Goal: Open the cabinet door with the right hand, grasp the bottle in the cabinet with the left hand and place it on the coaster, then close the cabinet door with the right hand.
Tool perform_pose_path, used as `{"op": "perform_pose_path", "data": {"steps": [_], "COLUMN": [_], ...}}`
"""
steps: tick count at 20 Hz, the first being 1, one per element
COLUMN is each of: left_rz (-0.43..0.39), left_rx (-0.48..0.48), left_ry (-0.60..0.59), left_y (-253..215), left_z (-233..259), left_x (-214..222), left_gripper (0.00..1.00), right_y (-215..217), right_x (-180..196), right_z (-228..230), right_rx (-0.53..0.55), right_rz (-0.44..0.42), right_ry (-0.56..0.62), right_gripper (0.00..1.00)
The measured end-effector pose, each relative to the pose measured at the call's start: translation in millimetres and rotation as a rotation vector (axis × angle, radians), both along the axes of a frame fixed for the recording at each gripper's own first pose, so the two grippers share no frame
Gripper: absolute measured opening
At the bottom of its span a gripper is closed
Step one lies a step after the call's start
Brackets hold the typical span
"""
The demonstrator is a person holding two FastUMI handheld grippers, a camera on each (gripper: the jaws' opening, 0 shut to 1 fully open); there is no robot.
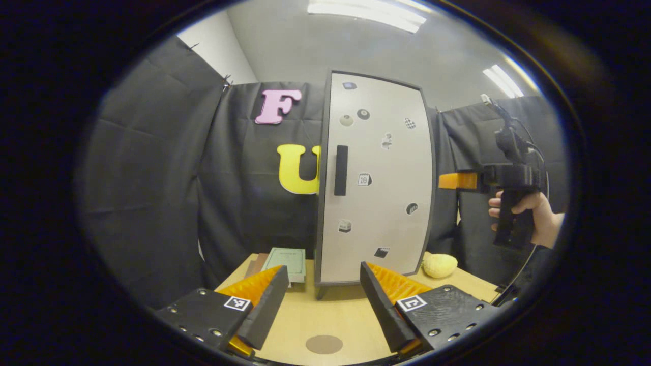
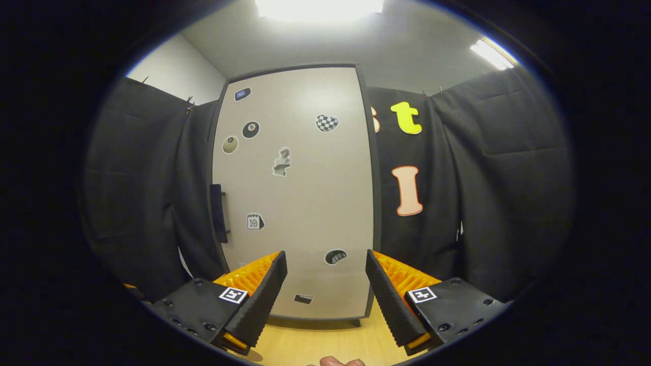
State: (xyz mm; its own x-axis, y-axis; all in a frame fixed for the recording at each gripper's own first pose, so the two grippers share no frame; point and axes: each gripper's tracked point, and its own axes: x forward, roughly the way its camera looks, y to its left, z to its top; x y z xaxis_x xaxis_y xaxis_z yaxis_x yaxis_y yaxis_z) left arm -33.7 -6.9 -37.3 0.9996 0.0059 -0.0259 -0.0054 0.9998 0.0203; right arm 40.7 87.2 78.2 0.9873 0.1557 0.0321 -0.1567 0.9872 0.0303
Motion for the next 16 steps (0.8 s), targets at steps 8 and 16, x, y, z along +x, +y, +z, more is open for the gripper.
{"op": "perform_pose_path", "data": {"steps": [8,16], "left_rz": [0.086,0.193], "left_rx": [-0.011,-0.05], "left_ry": [0.02,0.04], "left_y": [30,79], "left_z": [-16,-31], "left_x": [-22,-37], "left_gripper": [0.88,0.88], "right_y": [95,166], "right_x": [31,60], "right_z": [55,71], "right_rx": [-0.012,-0.051], "right_rz": [0.13,0.171], "right_ry": [-0.096,-0.125], "right_gripper": [0.95,0.98]}}
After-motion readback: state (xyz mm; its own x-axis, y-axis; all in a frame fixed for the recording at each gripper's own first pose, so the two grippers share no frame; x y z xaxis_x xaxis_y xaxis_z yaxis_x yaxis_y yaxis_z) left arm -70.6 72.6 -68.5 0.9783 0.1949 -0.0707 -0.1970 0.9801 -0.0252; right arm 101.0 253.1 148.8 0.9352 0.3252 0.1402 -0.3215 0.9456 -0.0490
